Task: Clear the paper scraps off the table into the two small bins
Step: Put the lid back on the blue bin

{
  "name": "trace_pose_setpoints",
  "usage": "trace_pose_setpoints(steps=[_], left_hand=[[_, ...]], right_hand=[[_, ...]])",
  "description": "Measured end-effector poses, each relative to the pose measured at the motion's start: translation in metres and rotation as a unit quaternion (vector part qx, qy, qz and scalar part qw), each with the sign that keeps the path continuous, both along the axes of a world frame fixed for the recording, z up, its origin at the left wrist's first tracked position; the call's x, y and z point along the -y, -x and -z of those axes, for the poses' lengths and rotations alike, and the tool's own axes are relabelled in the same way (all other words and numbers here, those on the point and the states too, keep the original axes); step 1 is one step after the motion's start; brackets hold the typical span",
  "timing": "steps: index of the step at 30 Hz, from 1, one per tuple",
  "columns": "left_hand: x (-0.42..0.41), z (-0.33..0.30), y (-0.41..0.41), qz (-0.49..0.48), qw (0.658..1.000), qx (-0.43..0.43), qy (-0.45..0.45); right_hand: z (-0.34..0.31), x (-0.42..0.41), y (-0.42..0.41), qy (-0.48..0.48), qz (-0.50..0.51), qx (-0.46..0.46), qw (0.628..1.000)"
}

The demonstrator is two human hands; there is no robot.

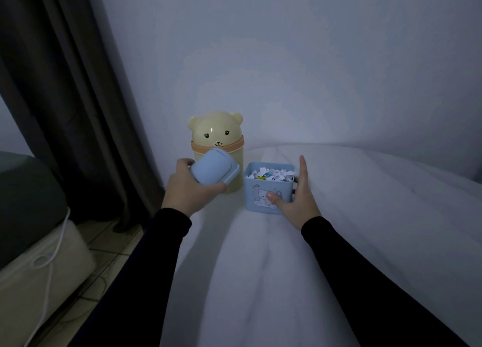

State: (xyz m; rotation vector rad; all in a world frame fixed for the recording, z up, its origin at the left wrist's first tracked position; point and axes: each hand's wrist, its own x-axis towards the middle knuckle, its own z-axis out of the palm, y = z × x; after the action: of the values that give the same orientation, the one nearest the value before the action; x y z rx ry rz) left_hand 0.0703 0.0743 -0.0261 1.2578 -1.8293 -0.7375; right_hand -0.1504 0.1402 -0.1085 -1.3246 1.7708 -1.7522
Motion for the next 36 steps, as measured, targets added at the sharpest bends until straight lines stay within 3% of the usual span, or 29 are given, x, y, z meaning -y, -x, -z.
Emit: trace_pose_setpoints(steps=[6, 13, 20, 36], left_hand=[[-0.009, -0.006, 0.026, 0.110, 0.992, -0.037, 0.056], [-0.002, 0.000, 0.051, 0.227, 0.972, -0.042, 0.046], [0.006, 0.004, 0.052, 0.259, 0.964, -0.054, 0.015], [0.005, 0.013, 0.052, 0.297, 0.951, -0.071, 0.042]], right_hand=[[0.003, -0.002, 0.000, 0.009, -0.014, 0.019, 1.000], [0.000, -0.005, -0.001, -0.016, -0.073, 0.005, 0.997], [-0.002, -0.010, -0.003, -0.026, -0.104, 0.002, 0.994], [0.003, -0.008, -0.002, -0.038, -0.109, 0.029, 0.993]])
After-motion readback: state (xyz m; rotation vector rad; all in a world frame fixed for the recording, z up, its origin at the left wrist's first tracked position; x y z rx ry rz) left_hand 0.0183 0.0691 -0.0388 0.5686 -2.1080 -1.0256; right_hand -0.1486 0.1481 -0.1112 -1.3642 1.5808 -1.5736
